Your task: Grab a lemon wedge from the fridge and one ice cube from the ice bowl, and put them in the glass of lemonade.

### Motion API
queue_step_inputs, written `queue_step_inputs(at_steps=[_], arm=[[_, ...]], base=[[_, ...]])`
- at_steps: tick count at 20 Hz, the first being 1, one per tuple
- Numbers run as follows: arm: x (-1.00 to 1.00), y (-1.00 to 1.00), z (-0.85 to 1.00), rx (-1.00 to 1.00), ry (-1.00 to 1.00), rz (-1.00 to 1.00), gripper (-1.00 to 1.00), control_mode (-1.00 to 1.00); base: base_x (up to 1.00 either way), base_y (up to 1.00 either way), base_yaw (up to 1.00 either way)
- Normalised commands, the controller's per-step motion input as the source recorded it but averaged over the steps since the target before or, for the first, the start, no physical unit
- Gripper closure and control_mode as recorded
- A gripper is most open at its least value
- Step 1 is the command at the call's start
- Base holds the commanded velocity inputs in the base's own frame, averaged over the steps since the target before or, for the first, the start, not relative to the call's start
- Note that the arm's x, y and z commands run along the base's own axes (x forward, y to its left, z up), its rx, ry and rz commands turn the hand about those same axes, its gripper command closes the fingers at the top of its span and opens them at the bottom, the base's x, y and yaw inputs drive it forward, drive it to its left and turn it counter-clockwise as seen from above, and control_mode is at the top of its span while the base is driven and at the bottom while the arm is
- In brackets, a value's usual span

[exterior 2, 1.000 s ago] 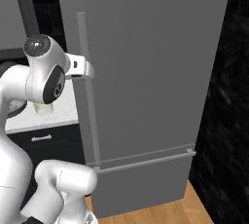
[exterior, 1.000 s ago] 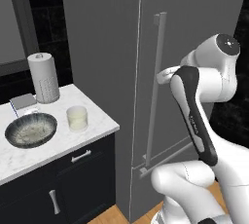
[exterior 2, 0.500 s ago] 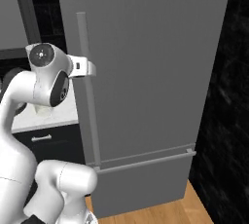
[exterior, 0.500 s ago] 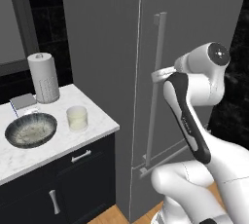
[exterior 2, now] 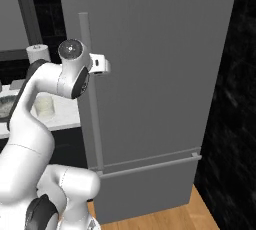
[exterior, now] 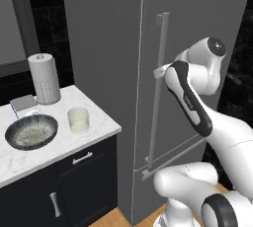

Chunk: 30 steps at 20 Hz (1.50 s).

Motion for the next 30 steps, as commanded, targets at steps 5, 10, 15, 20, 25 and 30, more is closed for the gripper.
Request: queue_step_inputs(at_steps=[5, 10, 15, 20, 25, 30], arm=[[0.24, 0.02, -0.16, 0.00, 0.00, 0.04, -1.00, -1.00], [0.15, 0.13, -0.28, 0.00, 0.00, 0.01, -1.00, -1.00], [0.36, 0.13, -0.32, 0.00, 0.00, 0.00, -1.00, -1.00], [0.25, 0.00, -0.08, 0.00, 0.00, 0.00, -1.00, -1.00], [0.26, 0.08, -0.38, 0.00, 0.00, 0.00, -1.00, -1.00], [0.21, 0.14, -0.35, 0.00, 0.00, 0.00, -1.00, -1.00]], base=[[0.00, 0.00, 0.00], [0.00, 0.00, 0.00], [0.00, 0.00, 0.00], [0.00, 0.00, 0.00], [0.00, 0.00, 0.00], [0.00, 0.00, 0.00]])
